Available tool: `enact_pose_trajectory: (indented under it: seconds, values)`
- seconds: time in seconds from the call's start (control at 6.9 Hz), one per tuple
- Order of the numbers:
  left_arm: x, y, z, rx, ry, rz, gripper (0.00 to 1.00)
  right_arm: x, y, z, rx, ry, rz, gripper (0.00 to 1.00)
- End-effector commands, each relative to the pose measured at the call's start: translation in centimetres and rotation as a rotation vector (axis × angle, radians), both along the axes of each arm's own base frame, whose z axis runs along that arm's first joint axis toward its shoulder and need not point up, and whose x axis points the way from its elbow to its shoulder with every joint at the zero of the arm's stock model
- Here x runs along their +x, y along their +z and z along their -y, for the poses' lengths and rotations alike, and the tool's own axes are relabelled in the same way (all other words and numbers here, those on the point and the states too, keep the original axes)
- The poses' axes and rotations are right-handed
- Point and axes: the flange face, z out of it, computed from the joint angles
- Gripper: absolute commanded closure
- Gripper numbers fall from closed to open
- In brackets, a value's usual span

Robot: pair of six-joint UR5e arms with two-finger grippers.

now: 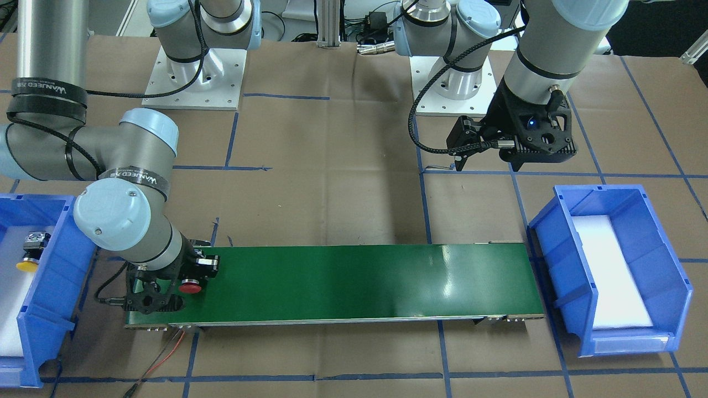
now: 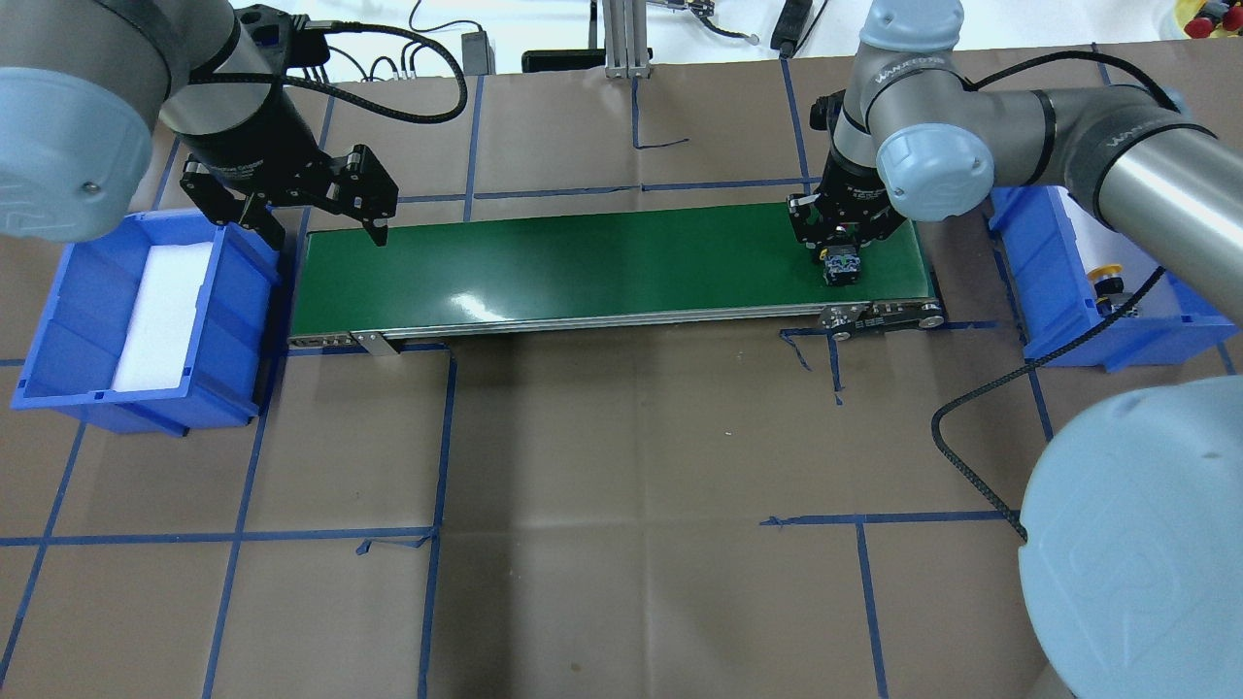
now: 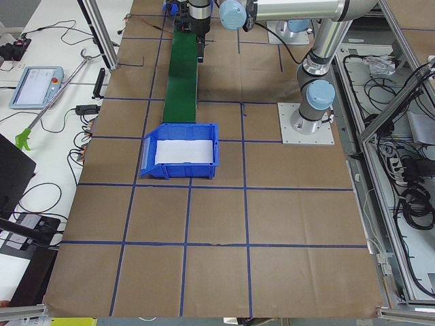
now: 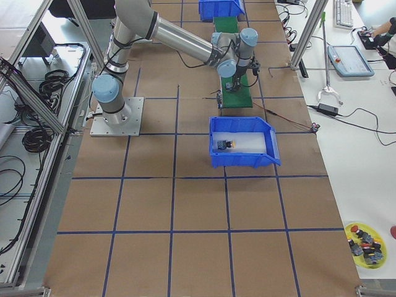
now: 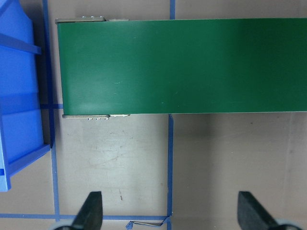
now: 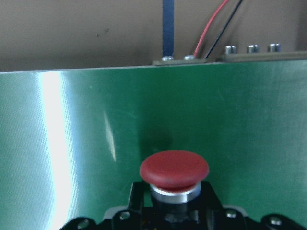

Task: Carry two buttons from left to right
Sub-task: 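Carry the red button with the right gripper into the bin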

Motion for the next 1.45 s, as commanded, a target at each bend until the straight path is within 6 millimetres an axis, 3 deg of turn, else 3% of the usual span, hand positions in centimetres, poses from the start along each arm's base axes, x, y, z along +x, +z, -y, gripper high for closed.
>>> enact_pose_trajectory:
  seconds: [0.0, 0.14, 0.29, 0.58, 0.72, 0.87, 1.01, 1.16, 1.3]
  values:
    - [0.0, 0.0, 0.0, 0.000, 0.000, 0.000, 0.00, -3.3, 5.9, 0.7, -0.015, -0.032, -0.017, 0.96]
    - [0.0, 0.1, 0.0, -0.001, 0.000, 0.000, 0.00, -6.9, 9.7, 1.3, -0.022, -0.052, -0.016, 0.96]
    - [0.0, 0.1, 0.0, -0.001, 0.000, 0.000, 0.00, -12.5, 13.1, 1.8, -0.021, -0.039, -0.011, 0.96]
    - [0.0, 0.1, 0.0, -0.002, 0.003, 0.000, 0.00, -24.4, 16.5, 2.7, -0.080, -0.008, -0.025, 0.96]
    - [0.0, 0.1, 0.0, -0.002, 0.003, 0.000, 0.00, -28.6, 16.3, 2.4, -0.079, 0.038, -0.027, 0.96]
    - [0.0, 0.1, 0.0, -0.002, 0.003, 0.000, 0.00, -31.3, 14.4, 2.8, -0.065, 0.059, -0.015, 0.96]
    - [0.0, 0.1, 0.0, -0.002, 0.003, 0.000, 0.00, -33.5, 10.4, 3.4, -0.020, 0.048, 0.008, 0.96]
    - [0.0, 0.1, 0.0, -0.002, 0.003, 0.000, 0.00, -34.1, 7.7, 4.4, -0.012, 0.053, 0.015, 0.95]
    - [0.0, 0.0, 0.1, 0.000, 0.003, 0.000, 0.00, -34.6, 6.4, 4.5, -0.007, 0.068, 0.012, 0.96]
